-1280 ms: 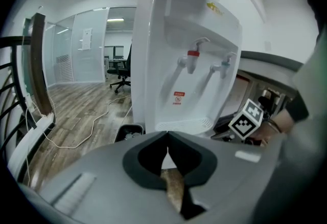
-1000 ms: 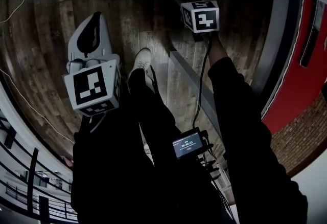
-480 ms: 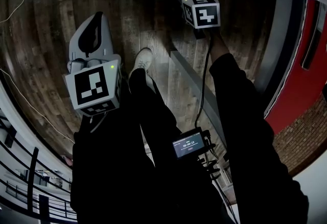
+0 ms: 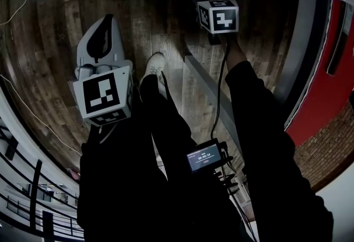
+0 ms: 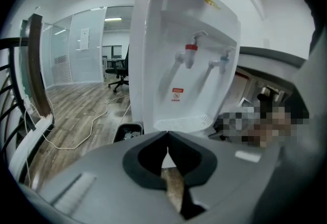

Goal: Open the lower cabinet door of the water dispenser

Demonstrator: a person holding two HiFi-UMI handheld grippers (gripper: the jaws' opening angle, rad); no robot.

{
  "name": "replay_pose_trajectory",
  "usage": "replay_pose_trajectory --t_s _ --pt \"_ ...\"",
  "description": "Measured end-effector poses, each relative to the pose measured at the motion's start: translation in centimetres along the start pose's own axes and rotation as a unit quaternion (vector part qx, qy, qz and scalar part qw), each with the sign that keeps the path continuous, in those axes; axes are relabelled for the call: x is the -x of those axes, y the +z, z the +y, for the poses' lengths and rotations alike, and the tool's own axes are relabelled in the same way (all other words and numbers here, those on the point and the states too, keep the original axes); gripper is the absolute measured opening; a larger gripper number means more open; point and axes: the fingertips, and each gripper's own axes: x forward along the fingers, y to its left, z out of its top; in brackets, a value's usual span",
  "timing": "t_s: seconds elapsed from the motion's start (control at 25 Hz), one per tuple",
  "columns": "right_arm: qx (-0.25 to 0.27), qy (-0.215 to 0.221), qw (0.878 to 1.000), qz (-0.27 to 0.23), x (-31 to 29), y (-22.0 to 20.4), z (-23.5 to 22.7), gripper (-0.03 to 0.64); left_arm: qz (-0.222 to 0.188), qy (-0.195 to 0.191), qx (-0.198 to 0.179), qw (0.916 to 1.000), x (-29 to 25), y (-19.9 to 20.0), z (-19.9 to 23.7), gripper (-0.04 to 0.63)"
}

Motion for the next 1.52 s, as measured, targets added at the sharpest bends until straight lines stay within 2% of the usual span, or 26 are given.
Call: replay_pose_trajectory --t_s 0.24,0.44,1.52 --pt "-0.023 0.005 1.000 -0.002 0.7 -0.2 1.0 0.233 0.001 -0.002 -0.007 1.0000 0.2 -0.2 -0.1 0.008" --pt "-0.047 0.002 0.999 0.005 1.2 -2.1 1.8 0.232 0.002 -0.008 -0.007 0.9999 0.5 -0.5 -0.6 0.008" --pt "-0.053 0.029 0.997 0.041 3.8 -7.0 7.9 0.218 -0.003 -0.010 0.000 0.9999 2.6 -1.4 0.5 0.008"
